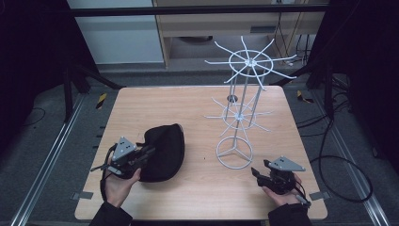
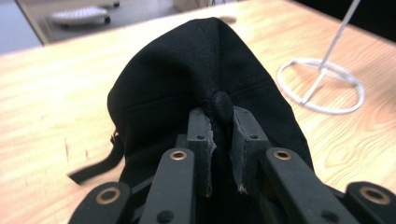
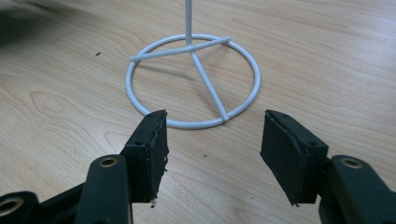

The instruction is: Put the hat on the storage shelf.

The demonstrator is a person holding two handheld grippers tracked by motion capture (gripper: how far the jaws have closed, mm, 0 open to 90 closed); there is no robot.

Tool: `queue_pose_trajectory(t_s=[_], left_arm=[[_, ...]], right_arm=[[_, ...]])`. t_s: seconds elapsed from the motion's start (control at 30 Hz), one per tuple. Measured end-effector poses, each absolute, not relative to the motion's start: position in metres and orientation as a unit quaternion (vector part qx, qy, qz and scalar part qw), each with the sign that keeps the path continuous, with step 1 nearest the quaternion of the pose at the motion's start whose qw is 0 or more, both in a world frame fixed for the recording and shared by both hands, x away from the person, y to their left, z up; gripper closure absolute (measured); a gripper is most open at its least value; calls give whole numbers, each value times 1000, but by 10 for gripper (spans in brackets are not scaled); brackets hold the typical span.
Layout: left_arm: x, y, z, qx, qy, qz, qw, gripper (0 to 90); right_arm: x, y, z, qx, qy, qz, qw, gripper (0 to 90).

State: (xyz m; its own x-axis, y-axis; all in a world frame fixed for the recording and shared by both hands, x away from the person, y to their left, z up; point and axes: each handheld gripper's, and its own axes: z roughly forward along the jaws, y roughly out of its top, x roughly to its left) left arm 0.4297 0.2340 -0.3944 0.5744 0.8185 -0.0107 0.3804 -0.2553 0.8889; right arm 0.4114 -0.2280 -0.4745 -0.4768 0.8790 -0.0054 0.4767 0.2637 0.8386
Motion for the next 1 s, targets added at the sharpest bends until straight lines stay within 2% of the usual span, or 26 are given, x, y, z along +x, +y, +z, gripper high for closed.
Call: queue_pose_trajectory(t_s=[0.53,1.0], left_arm=[[395,239,-338,700,338,262,572,786],[390,227,-289,667,285,281,629,787]], right_arm=[[412,-230,-474,451,751,410,254,414],[412,-232,-474,456,747,410,258,415]])
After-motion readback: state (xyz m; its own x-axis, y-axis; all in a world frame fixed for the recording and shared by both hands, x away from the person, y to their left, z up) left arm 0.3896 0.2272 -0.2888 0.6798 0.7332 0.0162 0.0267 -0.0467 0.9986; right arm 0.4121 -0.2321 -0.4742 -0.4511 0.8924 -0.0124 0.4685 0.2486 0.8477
